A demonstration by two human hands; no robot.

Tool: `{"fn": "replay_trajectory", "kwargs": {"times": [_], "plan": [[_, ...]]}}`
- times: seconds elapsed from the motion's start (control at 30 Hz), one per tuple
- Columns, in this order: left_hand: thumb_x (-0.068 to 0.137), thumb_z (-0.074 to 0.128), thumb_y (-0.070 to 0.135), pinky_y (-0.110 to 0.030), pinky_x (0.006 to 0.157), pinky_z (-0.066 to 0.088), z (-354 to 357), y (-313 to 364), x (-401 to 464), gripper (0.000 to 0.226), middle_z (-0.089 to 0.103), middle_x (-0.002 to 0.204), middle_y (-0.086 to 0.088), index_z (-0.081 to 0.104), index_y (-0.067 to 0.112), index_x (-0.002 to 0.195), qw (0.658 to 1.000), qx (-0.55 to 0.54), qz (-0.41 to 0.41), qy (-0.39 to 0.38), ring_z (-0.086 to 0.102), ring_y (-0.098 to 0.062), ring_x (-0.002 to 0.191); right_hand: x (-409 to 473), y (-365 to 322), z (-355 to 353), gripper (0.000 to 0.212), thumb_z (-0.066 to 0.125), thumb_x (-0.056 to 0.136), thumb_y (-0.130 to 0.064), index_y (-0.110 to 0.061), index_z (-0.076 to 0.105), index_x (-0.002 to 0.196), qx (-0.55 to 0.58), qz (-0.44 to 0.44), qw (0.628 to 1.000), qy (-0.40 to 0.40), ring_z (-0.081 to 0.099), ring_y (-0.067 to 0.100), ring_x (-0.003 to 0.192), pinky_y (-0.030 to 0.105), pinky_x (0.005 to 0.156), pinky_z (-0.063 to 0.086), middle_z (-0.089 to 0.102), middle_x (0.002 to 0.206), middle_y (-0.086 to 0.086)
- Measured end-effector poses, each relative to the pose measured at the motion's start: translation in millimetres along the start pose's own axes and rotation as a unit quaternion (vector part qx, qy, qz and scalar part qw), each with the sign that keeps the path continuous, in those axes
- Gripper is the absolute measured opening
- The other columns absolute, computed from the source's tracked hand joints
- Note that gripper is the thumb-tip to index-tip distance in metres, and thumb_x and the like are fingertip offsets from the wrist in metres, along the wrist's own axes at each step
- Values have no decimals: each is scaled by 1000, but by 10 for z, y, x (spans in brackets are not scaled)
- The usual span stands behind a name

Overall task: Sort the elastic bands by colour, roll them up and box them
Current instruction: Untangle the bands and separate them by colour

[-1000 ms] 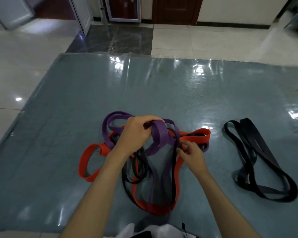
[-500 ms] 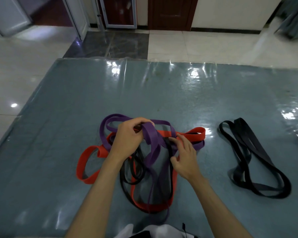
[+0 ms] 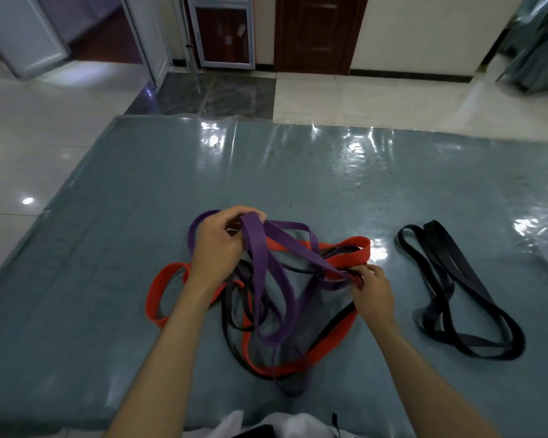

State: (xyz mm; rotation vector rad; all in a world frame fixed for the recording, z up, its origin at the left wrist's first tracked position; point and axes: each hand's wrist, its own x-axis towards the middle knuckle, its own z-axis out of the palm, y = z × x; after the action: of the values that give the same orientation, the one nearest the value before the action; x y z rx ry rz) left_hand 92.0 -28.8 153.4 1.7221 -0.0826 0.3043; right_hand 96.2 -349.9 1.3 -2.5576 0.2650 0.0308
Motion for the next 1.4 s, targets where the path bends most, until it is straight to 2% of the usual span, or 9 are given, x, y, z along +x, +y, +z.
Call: {"fn": "replay_trajectory", "kwargs": {"times": [0.23,0.43,0.6,0.7,0.8,0.97,1.17,1.3,1.4], "plan": [[92,78,21,-17,73,54,-351,146,118,19,77,82,16,80,38,84,993,-47,-2,108,67,1,78,-28,388,-29,38,77,95,-28,-13,67,128,56,132,989,-26,67,37,111,44,92,55,67,126,17],[85,80,32,-20,68,54,-601,355,235,14,72,76,19,78,37,72,943,-184,-9,278,66,3,72,-48,496,97,35,67,97,-11,-4,64,131,142,252,957,-25,68,45,110,56,99,54,71,121,27],[84,82,51,-27,61,51,-727,322,356,34,69,68,7,67,22,76,987,53,-68,138,65,-2,59,-6,194,18,83,88,83,-29,-15,48,154,37,93,987,-125,44,40,145,51,119,38,48,155,22],[88,84,24,-12,54,46,-475,443,351,28,67,60,18,61,20,74,994,56,-44,78,60,5,53,78,-326,-35,99,92,80,-21,-14,36,161,81,-101,978,-162,28,34,155,53,126,28,35,165,15],[83,85,23,-25,52,52,-288,564,316,26,72,66,5,60,16,78,997,-43,-57,-8,64,-9,54,114,-857,-50,114,96,75,-22,-14,25,165,154,-235,929,-241,28,23,157,43,129,25,30,168,8],[91,81,21,-26,49,55,-246,797,347,20,73,65,-5,62,17,86,987,-84,-37,-132,67,-17,49,126,-1458,67,84,81,84,10,-14,40,154,328,-261,855,-306,55,6,138,30,115,44,59,149,-13],[90,81,31,-29,49,52,-496,799,510,26,65,71,-18,61,16,85,991,-76,-21,-105,63,-25,51,282,-1557,127,32,75,97,-19,-11,72,128,296,-246,849,-361,58,24,139,39,118,43,68,140,5],[87,83,27,-33,55,56,-754,623,648,27,70,76,-17,60,15,85,996,-71,-28,-49,65,-28,58,426,-1545,89,13,62,103,-7,-3,64,92,334,-173,862,-341,67,21,92,39,93,50,66,89,21],[85,84,24,-29,64,60,-957,392,671,32,78,85,-10,58,6,91,997,-54,-47,-10,70,-19,63,575,-1567,-31,23,53,105,-2,-6,58,83,373,-117,862,-324,64,8,67,28,78,50,66,67,7]]}}
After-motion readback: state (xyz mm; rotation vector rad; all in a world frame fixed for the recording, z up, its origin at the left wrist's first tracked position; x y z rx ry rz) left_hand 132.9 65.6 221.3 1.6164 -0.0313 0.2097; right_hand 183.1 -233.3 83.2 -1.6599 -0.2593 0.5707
